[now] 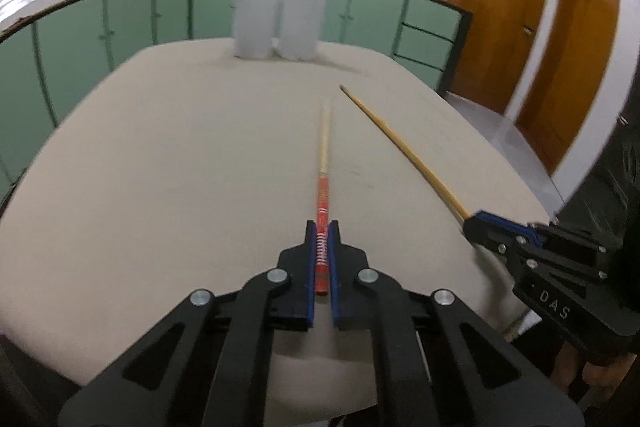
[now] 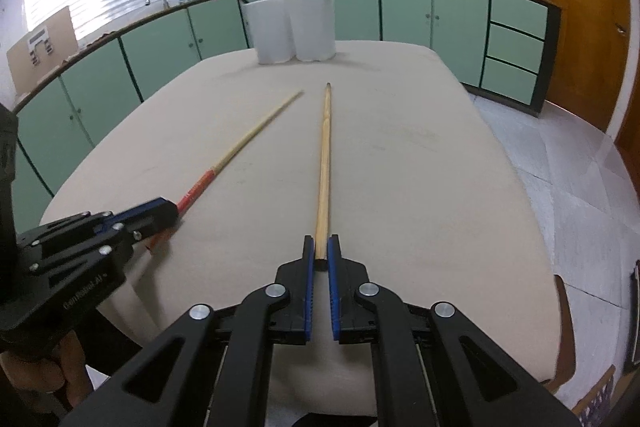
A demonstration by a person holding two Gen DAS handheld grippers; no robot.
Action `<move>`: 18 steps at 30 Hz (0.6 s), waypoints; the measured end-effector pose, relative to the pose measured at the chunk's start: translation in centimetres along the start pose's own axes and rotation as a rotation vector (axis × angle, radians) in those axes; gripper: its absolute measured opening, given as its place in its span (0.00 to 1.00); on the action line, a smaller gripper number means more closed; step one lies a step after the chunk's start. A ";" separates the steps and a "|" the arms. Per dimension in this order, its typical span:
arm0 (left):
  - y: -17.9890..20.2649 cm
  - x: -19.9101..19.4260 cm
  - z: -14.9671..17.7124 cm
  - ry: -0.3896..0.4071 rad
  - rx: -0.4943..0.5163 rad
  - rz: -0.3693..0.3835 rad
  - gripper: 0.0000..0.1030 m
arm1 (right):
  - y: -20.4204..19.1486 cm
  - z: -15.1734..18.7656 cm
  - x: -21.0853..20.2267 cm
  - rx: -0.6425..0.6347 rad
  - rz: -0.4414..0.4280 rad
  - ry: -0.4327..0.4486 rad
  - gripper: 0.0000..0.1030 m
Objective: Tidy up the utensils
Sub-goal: 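Grasp a red-tipped chopstick with the left tool while the right tool grasps a wooden one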
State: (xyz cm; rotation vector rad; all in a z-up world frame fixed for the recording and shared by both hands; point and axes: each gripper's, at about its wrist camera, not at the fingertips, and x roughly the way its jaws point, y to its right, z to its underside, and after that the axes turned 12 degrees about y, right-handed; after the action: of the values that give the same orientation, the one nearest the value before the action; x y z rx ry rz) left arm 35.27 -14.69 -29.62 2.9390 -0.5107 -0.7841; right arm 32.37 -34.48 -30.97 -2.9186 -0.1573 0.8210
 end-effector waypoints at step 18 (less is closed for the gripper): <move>-1.4 -0.1 0.8 -0.043 0.059 0.159 0.05 | -1.6 0.4 -0.2 -0.014 0.022 0.001 0.07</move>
State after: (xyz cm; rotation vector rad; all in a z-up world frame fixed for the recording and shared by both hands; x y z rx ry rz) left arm 35.25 -13.35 -30.45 2.8939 -0.7720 -0.8280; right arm 31.88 -32.85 -31.06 -2.9390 -0.1315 0.8247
